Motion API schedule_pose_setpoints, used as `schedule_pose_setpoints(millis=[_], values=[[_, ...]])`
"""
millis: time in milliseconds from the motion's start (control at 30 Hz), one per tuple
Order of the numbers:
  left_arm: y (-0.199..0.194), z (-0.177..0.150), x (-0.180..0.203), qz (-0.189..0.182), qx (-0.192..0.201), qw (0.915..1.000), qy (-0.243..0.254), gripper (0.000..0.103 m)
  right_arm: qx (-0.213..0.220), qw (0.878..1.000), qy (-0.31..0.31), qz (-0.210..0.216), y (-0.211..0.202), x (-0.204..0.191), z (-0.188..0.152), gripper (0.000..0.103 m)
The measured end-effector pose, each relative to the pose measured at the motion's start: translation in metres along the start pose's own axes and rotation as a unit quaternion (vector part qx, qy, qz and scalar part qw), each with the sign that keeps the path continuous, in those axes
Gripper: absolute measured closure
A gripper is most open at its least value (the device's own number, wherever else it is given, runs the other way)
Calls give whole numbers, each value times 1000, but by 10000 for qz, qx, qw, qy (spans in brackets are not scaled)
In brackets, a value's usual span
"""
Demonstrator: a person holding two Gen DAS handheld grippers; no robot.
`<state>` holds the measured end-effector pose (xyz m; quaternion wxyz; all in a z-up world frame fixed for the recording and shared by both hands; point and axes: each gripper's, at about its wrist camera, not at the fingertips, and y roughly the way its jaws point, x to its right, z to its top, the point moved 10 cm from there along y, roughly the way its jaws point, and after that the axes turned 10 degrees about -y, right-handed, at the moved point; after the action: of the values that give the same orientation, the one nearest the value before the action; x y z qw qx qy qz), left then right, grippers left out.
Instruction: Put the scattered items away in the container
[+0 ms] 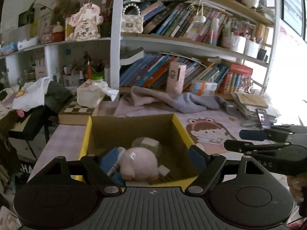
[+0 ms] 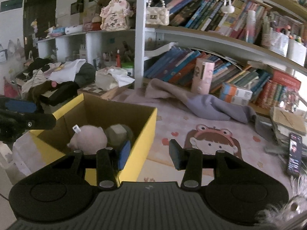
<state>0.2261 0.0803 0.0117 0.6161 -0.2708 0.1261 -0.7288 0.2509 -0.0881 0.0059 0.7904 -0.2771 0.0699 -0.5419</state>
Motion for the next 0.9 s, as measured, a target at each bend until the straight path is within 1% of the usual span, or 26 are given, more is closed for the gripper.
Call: schedule_pose_setpoints(millis=[233, 467, 633, 700, 733, 800, 900], values=[[-19, -29, 12, -135, -96, 9999, -6, 19, -19, 9996, 162, -239, -37, -1, -26, 61], [-32, -64, 25, -228, -306, 9993, 12, 19, -226, 9989, 108, -389, -64, -17, -62, 61], [-36, -88, 33, -155, -508, 9986, 61, 19, -451, 9979, 217, -422, -77, -27, -91, 60], [-37, -97, 35, -130, -551, 9983, 128, 17, -577, 9969, 291, -453, -80, -28, -102, 60], [-38, -101, 36, -94, -556, 9983, 171, 14, -648, 9962, 344, -466, -81, -28, -107, 59], [-38, -109, 38, -6, -565, 9981, 238, 13, -737, 9950, 435, -519, -83, -25, -114, 57], [-36, -122, 42, 49, -746, 9969, 258, 13, -826, 9932, 558, -604, -85, -19, -123, 51]])
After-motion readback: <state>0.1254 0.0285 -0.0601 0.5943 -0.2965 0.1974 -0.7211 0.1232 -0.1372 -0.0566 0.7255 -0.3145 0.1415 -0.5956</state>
